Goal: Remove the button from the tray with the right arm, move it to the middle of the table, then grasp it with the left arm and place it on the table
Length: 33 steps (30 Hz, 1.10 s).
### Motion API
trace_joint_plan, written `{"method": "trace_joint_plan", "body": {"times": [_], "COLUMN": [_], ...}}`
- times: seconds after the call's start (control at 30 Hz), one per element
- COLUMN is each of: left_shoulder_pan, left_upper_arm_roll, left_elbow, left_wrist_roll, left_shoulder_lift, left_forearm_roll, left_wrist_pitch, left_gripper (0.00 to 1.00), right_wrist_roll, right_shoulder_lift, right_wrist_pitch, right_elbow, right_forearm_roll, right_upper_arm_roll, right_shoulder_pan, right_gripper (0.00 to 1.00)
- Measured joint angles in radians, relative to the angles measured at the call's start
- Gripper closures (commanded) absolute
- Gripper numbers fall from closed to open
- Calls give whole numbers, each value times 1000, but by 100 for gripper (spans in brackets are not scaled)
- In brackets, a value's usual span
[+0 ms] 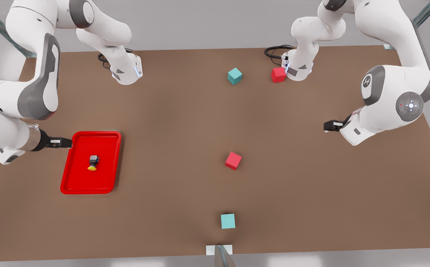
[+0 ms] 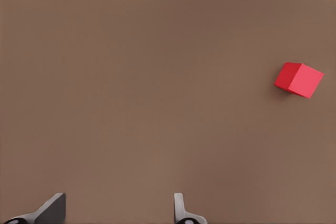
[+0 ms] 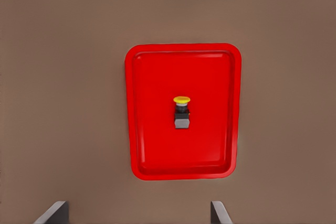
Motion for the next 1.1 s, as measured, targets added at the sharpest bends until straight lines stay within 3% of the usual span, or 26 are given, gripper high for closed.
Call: {"method": "trace_joint_plan", "body": {"times": [0.37,0.67,1.1], "left_shoulder_pan": [-38,-41,-39], "left_upper_arm_roll": [-19,-26,-26], "left_elbow": [-9,-4,-12], "left_wrist_roll": [-60,-123,-179], "left_shoulder_lift": [11,12,14], "left_forearm_roll": [-3,3,5], "left_wrist_pitch": [33,40,45], "left_gripper": [0,0,0], "right_wrist_roll": [-6,50,87], "right_shoulder_lift": [86,60,87], "right_wrist_pitch": [85,397,703], "right_elbow": [-78,-267,-556], "right_forearm_roll": [4,-3,-9], "right_upper_arm_roll": [16,48,55], "right_shoulder_pan": [24,0,-122], "right_gripper": [0,0,0]}}
